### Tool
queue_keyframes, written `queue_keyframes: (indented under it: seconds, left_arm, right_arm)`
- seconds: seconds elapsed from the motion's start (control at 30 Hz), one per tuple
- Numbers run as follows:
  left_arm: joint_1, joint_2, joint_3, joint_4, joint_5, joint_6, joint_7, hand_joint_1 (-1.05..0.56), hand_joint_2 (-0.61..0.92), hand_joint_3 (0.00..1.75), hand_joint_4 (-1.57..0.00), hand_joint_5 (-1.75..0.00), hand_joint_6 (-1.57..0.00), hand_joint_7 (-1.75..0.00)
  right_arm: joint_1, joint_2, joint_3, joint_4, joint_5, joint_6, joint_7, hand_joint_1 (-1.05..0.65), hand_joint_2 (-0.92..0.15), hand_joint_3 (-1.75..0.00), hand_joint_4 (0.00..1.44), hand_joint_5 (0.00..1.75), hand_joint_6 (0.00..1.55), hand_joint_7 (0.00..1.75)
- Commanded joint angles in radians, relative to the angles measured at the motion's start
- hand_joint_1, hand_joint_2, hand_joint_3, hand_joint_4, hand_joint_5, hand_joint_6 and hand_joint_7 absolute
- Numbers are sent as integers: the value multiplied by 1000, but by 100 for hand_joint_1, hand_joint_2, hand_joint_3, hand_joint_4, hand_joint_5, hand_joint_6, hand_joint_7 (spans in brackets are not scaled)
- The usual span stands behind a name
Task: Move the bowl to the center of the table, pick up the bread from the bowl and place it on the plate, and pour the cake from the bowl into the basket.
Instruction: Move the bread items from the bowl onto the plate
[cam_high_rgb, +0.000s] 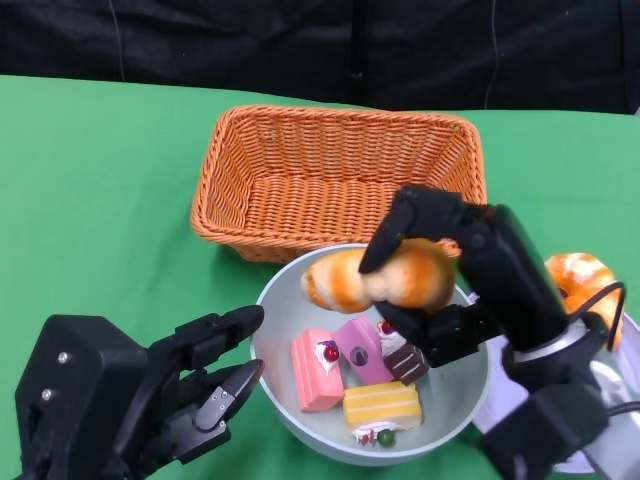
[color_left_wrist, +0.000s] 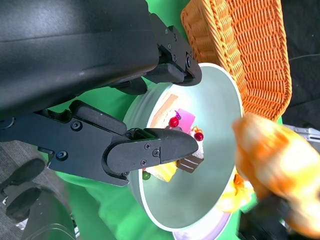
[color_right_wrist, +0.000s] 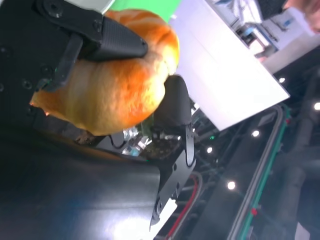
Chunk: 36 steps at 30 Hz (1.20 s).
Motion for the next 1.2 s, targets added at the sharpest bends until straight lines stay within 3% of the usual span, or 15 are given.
queue_keyframes:
  seconds: [0.03,0.2,0.47,0.73,0.93,1.2]
  left_arm:
    - [-3,11,4,4,2,-24,-15,-60,92,57,-32,-53,-41,-4]
    - [-7,7,9,7,-4,-18,-11,-59,92,57,-32,-54,-40,-4]
    - [-5,13,13,15,-4,-30,-20,-60,92,56,-30,-54,-39,-3]
    - [-19,15,28,21,-10,-26,-26,-62,92,54,-30,-56,-40,-3]
    - [-24,9,38,21,-21,-18,-27,-60,92,55,-30,-57,-40,-2]
    - [-26,11,35,25,-18,-21,-30,-59,92,56,-28,-57,-38,-1]
  right_arm:
    - [45,-38,-66,-66,98,-4,85,-7,-12,-175,98,175,84,156]
    - [100,-47,-147,-116,193,23,177,-4,-14,-175,101,175,88,153]
    - [179,-69,-301,-191,230,89,231,-6,-14,-174,102,175,90,152]
    - [220,-108,-397,-228,234,144,288,3,-15,-172,103,175,89,155]
    - [293,-147,-443,-286,215,218,336,2,-13,-174,102,175,90,153]
    - [370,-171,-433,-300,169,283,396,8,-10,-173,101,175,90,152]
